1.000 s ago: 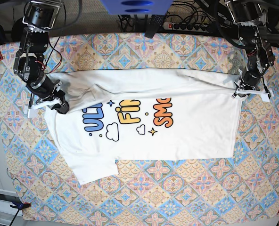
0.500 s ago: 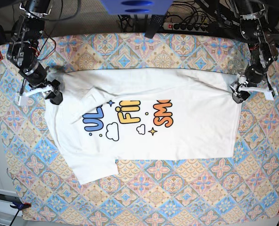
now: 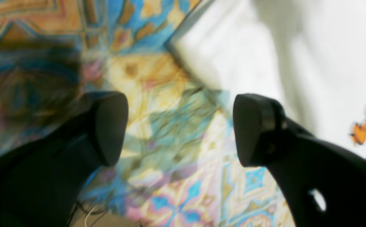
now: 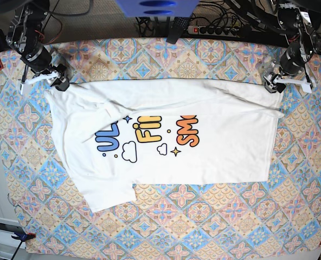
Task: Fold the T-shirt properly
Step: 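Lower the shoulder edge and open both grippers, then regrasp the collar edge with both grippers and drag it toward the robot, then release the collar and move both grippers to the shirt's side edges, then grasp the shirt's side edges with both grippers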
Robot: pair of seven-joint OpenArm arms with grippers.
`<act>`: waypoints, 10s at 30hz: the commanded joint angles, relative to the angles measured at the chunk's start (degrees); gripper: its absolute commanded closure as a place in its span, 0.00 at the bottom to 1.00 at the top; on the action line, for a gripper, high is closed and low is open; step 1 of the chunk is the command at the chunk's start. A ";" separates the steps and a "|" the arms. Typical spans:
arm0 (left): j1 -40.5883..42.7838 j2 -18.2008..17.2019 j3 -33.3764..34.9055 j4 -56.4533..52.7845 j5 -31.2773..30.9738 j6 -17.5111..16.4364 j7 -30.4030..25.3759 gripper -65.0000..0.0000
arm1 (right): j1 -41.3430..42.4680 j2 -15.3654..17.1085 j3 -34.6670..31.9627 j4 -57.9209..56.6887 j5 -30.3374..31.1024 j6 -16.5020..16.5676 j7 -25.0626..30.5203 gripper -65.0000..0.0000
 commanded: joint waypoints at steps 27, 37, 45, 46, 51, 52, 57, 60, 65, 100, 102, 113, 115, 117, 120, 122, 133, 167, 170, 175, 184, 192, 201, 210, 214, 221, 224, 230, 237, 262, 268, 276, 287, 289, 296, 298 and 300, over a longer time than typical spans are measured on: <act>-7.85 0.87 5.23 -8.95 -0.26 -0.25 -0.60 0.99 | 0.24 0.93 0.47 -5.91 0.89 0.41 1.08 0.73; -6.88 0.78 5.14 -8.77 -0.35 -0.25 -0.69 0.99 | 3.31 0.93 0.82 -7.84 0.89 0.41 1.16 0.54; -6.88 0.78 5.14 -8.86 -0.35 -0.25 -0.69 0.99 | 4.54 0.75 5.22 -12.23 0.89 0.41 0.72 0.48; -6.88 0.78 5.14 -8.86 -0.35 -0.25 -0.69 0.99 | 5.78 0.75 5.13 -13.47 0.89 0.41 0.64 0.48; -6.88 0.78 5.14 -8.86 -0.35 -0.25 -0.69 0.99 | 11.31 0.75 5.13 -18.92 0.89 0.41 0.81 0.48; -6.88 0.78 5.14 -8.86 -0.35 -0.25 -0.69 0.99 | 11.49 0.75 5.13 -19.27 0.89 0.41 0.81 0.48; -6.88 0.70 5.14 -8.86 -0.35 -0.25 -0.69 0.99 | 11.40 0.75 5.22 -19.18 0.98 0.41 0.72 0.48; -6.88 0.34 5.14 -8.86 -0.35 -0.25 -0.69 0.99 | 11.14 0.75 5.22 -18.83 1.16 0.41 0.64 0.48; -6.88 -0.01 5.14 -8.95 -0.35 -0.25 -0.77 0.99 | 8.06 0.58 5.22 -14.70 1.16 0.41 0.64 0.48; -7.06 0.17 5.14 -9.03 -0.26 -0.25 -0.77 0.99 | 14.21 -2.24 1.70 -14.26 0.98 0.41 -2.97 0.48; -7.06 0.17 5.14 -9.03 -0.26 -0.25 -0.77 0.99 | 14.30 -2.24 1.79 -14.34 0.89 0.41 -2.79 0.48; -7.06 0.26 5.14 -9.03 -0.26 -0.25 -0.77 0.99 | 13.86 -1.89 5.04 -16.37 0.89 0.41 -1.39 0.56; -6.97 0.26 5.14 -9.03 -0.26 -0.25 -0.77 0.99 | 13.86 -1.89 5.92 -17.33 0.89 0.41 -1.39 0.68; -6.97 0.26 5.14 -9.03 -0.26 -0.25 -0.77 0.99 | 13.86 -1.89 6.27 -17.95 0.89 0.41 -1.39 0.80; -6.88 0.17 5.14 -9.03 -0.26 -0.25 -0.77 0.99 | 13.78 -1.89 7.50 -18.92 0.89 0.41 -1.47 0.97; -6.80 0.08 5.14 -8.95 -0.26 -0.25 -0.77 0.99 | 12.81 -1.89 7.94 -19.27 0.89 0.41 -1.47 1.00; -0.73 -0.10 5.14 -3.85 -0.35 -0.25 -0.69 1.00 | 6.65 -1.89 8.20 -18.92 1.07 0.41 -1.83 1.00; 10.61 -0.10 5.14 3.71 -0.44 0.01 -0.51 0.90 | -3.81 -1.97 11.28 -9.69 1.07 0.41 -2.97 0.87; 11.58 -0.10 5.06 3.80 -0.44 0.10 -0.51 0.67 | -3.81 -1.97 11.98 -9.60 1.07 0.41 -4.37 0.77; 12.02 -0.10 5.06 3.80 -0.53 0.10 -0.51 0.34 | -4.25 -2.06 14.71 -9.60 1.07 0.41 -4.81 0.65; 12.81 -0.10 5.06 3.80 -0.62 0.01 -0.51 0.29 | -6.00 -2.06 16.29 -7.14 0.98 0.41 -7.01 0.54; 13.95 -0.97 5.06 4.24 -0.62 -0.16 -0.42 0.29 | -6.62 -2.06 19.28 -1.77 0.98 0.41 -7.63 0.50; 17.91 -2.03 -1.45 10.92 -0.53 -0.16 0.19 0.29 | -6.62 -2.06 25.08 -1.60 0.98 0.41 -9.65 0.51; 13.69 -2.12 -5.49 17.52 -0.44 -0.16 1.69 0.29 | -6.27 -1.89 26.67 4.73 0.98 0.41 -9.65 0.51; 6.65 -3.52 -5.05 17.16 -0.09 -0.16 5.20 0.29 | -3.81 0.14 25.70 8.78 0.89 0.41 -9.74 0.51; -8.73 -5.63 -2.24 10.40 0.26 -0.16 12.76 0.30 | 5.51 4.09 15.06 8.86 0.81 0.41 -10.88 0.51; -14.01 -6.34 1.10 7.76 4.31 -0.16 12.59 0.30 | 8.06 5.59 10.84 8.78 -1.22 0.41 -10.88 0.51; -22.80 -6.16 7.69 0.81 12.66 -0.25 11.53 0.30 | 14.57 5.68 2.93 8.51 -14.05 0.58 -10.88 0.51; -28.77 -6.16 14.55 -10.62 18.37 -0.25 3.18 0.30 | 20.28 5.59 -2.70 2.53 -26.27 8.85 -10.35 0.51; -37.21 -2.73 31.52 -35.14 19.95 -5.17 -13.78 0.80 | 25.20 3.74 -4.45 -5.03 -29.00 8.85 -9.03 0.51; -35.46 -2.56 31.34 -29.69 19.95 -7.02 -12.38 0.87 | 25.29 3.74 -4.45 -6.34 -29.00 8.85 -9.03 0.51; -30.97 -3.88 28.62 -21.87 19.95 -6.76 -12.38 1.00 | 27.23 3.83 -5.86 -11.44 -29.00 8.85 -6.84 0.51; -22.53 -5.11 24.40 -11.32 19.95 -6.76 -12.38 1.00 | 38.21 7.70 -17.64 -26.65 -29.08 8.85 3.98 0.51; -21.48 -5.11 24.31 -10.18 19.95 -6.76 -12.38 1.00 | 40.24 8.49 -19.05 -30.70 -29.08 8.85 5.82 0.51; -17.96 -5.02 21.50 -5.25 19.95 -6.76 -12.38 1.00 | 44.63 10.60 -20.98 -41.69 -29.08 8.94 11.89 0.51; -17.52 -5.02 21.14 -4.64 19.95 -6.76 -12.38 1.00 | 45.60 10.69 -20.98 -43.62 -29.17 8.94 12.59 0.51; -16.82 -5.02 20.00 -4.37 19.95 -6.76 -12.38 1.00 | 46.39 10.69 -20.98 -45.29 -29.17 9.02 12.59 0.51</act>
